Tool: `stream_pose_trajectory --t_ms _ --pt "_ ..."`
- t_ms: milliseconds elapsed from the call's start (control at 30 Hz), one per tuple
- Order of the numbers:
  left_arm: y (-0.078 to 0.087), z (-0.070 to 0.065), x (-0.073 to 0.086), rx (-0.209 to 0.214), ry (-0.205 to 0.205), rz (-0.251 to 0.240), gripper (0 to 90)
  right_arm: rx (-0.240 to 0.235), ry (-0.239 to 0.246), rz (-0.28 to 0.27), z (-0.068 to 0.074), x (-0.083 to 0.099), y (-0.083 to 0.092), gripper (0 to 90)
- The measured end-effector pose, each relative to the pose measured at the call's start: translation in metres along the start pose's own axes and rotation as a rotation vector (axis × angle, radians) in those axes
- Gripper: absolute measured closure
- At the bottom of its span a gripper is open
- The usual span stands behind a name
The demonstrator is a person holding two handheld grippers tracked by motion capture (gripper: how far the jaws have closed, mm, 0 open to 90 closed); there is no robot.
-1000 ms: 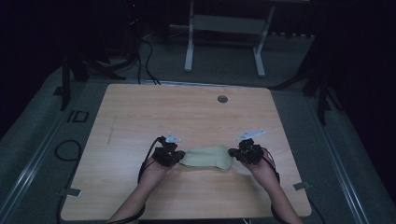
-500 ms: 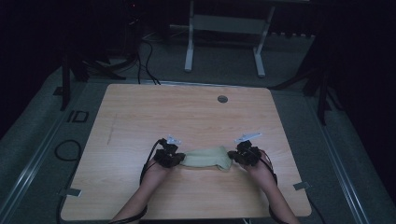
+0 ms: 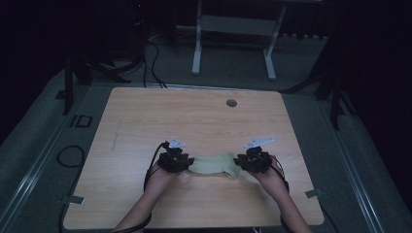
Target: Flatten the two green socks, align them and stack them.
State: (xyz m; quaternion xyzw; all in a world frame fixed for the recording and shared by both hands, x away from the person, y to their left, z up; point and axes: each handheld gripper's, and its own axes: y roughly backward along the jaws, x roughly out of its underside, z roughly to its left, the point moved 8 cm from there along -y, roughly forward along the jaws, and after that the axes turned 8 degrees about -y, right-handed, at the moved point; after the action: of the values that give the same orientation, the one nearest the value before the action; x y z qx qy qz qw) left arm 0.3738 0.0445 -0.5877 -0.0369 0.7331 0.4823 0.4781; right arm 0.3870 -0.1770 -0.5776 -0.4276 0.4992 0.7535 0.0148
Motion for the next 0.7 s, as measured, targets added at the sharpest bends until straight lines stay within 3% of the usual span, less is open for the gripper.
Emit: stream_pose_trajectory --t_ms 133,267,467,700 --pt "0.007 -0.007 -0.005 -0.01 -0.024 -0.023 75.0 -0.046 0.015 -0.012 0.017 -0.001 0.003 84.1" --pt "0.002 -0.015 -0.004 -0.001 -0.057 0.0 87.0 -0.079 0.021 0.005 0.029 0.003 -0.003 89.7" --pt "-0.015 -0.016 0.003 0.006 -0.052 0.056 89.4 -0.081 0.029 0.046 0.032 0.01 -0.016 89.8" --pt "-0.027 -0.007 0.016 -0.012 -0.037 0.092 89.4 -0.086 0.042 0.101 0.031 0.027 -0.03 89.8"
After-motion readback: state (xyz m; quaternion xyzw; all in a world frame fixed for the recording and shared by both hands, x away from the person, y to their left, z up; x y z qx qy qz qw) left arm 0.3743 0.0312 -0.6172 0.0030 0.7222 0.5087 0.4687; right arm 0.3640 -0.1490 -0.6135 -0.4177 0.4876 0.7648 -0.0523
